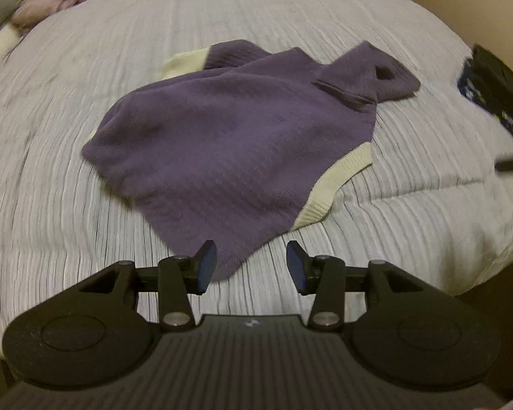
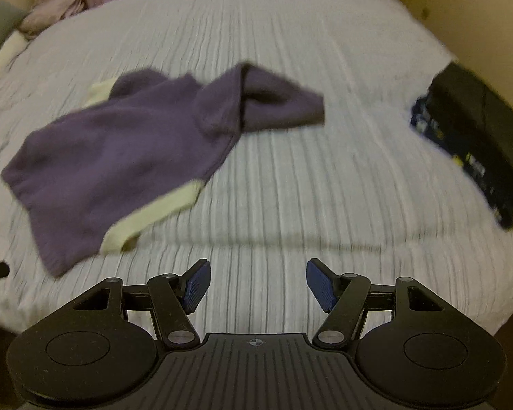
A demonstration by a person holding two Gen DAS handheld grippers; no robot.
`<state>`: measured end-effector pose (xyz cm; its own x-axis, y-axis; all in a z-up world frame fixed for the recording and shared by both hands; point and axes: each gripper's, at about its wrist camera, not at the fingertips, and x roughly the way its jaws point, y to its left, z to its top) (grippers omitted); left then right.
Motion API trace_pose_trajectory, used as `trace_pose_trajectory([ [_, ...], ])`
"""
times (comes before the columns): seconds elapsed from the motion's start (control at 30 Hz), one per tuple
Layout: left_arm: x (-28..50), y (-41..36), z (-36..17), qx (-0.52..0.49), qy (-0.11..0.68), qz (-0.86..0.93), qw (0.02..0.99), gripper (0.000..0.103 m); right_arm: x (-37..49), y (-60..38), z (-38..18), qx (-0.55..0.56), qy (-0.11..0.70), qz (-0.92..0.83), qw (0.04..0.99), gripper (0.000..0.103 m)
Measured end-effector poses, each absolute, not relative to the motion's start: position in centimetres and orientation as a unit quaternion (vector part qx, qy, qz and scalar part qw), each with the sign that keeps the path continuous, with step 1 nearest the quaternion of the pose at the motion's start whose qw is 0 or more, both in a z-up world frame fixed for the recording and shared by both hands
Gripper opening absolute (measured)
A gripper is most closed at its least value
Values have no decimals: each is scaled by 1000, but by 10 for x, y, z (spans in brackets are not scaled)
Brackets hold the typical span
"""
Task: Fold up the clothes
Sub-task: 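Move both open grippers toward the cardigan's hem, then grasp the cardigan hem with both grippers and lift it up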
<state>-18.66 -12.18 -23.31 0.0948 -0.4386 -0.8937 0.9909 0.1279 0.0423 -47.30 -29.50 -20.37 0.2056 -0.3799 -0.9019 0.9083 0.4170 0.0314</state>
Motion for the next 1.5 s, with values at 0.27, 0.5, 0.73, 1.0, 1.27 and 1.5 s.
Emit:
trace_pose_trajectory([
  [0.27, -193, -142, -295, 448, 319, -579, 602, 41, -447, -301, -227, 241, 435, -475, 726, 66],
  [0.5, -210, -144, -342, 491, 260, -569, 607, 41, -451, -295, -269, 236, 474, -450, 719, 66],
  [0.73, -229, -146, -390, 533, 189, -549, 616, 41, -449, -316, -312, 189, 510, -416, 729, 66],
  [1.0, -235, -135, -421, 567, 86, -514, 638, 44, -459, -345, -358, 91, 538, -385, 744, 66],
  [1.27, -212, -127, -388, 488, 110, -508, 702, 12, -447, -355, -374, -147, 516, -321, 780, 66],
  [1.5, -159, -122, -335, 400, 143, -445, 788, 12, -425, -378, -377, -318, 461, -259, 787, 66],
])
